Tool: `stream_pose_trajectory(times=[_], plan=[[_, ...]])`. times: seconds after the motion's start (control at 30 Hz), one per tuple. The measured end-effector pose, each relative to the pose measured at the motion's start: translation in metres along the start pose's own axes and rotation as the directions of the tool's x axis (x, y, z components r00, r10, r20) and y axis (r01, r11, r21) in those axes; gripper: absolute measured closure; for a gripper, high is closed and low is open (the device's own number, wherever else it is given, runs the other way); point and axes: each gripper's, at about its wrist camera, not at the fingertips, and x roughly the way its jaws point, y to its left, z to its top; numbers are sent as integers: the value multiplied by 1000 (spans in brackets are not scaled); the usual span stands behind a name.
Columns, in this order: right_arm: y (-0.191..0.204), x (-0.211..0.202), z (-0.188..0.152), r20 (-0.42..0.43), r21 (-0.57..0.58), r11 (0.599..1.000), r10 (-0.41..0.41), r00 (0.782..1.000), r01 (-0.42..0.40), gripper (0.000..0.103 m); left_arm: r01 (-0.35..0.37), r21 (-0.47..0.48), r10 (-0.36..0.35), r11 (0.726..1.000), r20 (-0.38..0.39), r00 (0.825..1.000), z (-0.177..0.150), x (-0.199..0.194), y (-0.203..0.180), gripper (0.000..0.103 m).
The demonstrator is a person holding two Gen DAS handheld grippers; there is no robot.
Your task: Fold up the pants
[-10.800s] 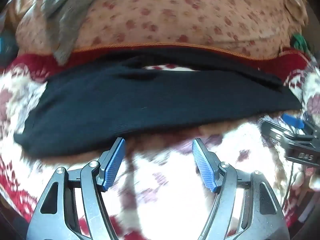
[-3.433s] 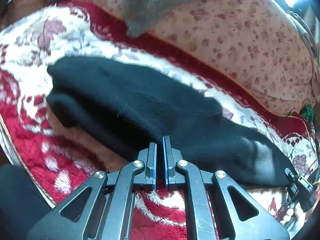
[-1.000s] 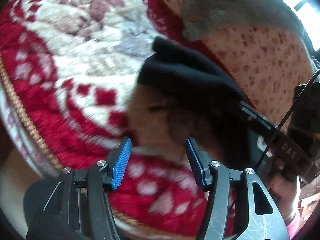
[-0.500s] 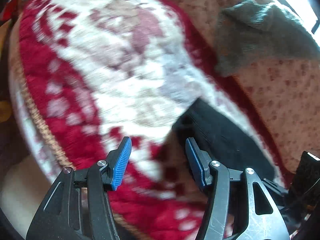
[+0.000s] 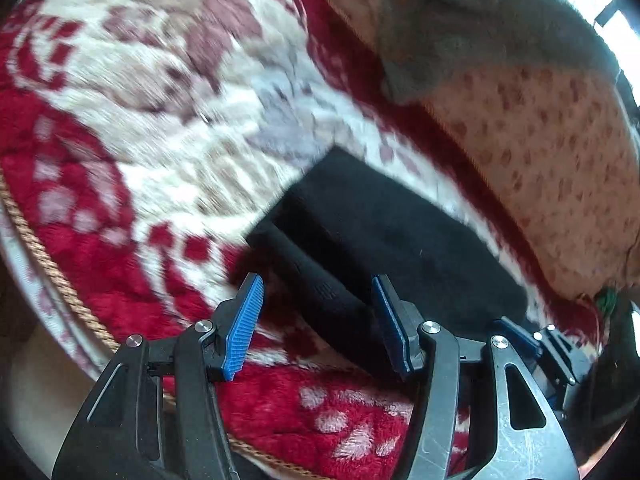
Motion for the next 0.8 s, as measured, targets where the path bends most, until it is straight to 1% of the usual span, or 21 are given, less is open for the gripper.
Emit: stream_pose_trajectory(times=[0.07,0.13,0.2,0.27,0.33,0.43,0.57,0.6,0.63,0.67,0.7,0.73,0.77,0.8], plan=[[2,1,-9,-9,-40,998,-53,999,53,59,-12,3,13,1000,-24,1000,-1,10,-1,48],[2,2,-19,-20,-65,994,-88,996,86,59,-3,-4,3,1000,-37,999,1,16,0,48],[-2,0,-26,-16,-56,995,-89,996,88,58,5,4,-5,1000,-27,1000,5,16,-3,47],[-5,-1,-31,-12,-48,995,-86,996,85,58,2,24,-1,1000,-33,999,8,20,-4,47],[-8,0,-33,-2,-46,995,-93,996,93,57,1,17,-1,1000,-40,999,11,22,-7,47],[-10,3,-33,14,-64,992,-109,994,109,57,25,15,-25,1000,-36,999,16,23,-9,47],[-18,11,-30,42,-24,996,-84,996,86,59,41,-11,-42,999,-36,998,22,27,-9,47],[-19,12,-29,47,-18,997,-75,996,76,63,59,-19,-60,998,-23,998,25,24,-8,46],[-20,13,-28,51,-12,998,-60,997,60,69,76,-30,-76,997,-7,997,26,21,-7,46],[-22,12,-26,54,-1,999,-39,998,39,73,95,-42,-94,995,8,996,27,19,-6,46],[-24,10,-26,59,17,1000,-13,998,12,80,106,-44,-106,993,12,994,28,20,-6,46],[-27,9,-25,64,40,999,13,998,-16,84,105,-35,-105,994,9,994,28,24,-7,52],[-29,9,-25,64,57,998,32,997,-35,86,97,-27,-97,995,6,995,28,28,-8,64],[-31,9,-25,64,80,995,53,997,-58,88,75,-24,-75,997,5,997,28,32,-8,69]])
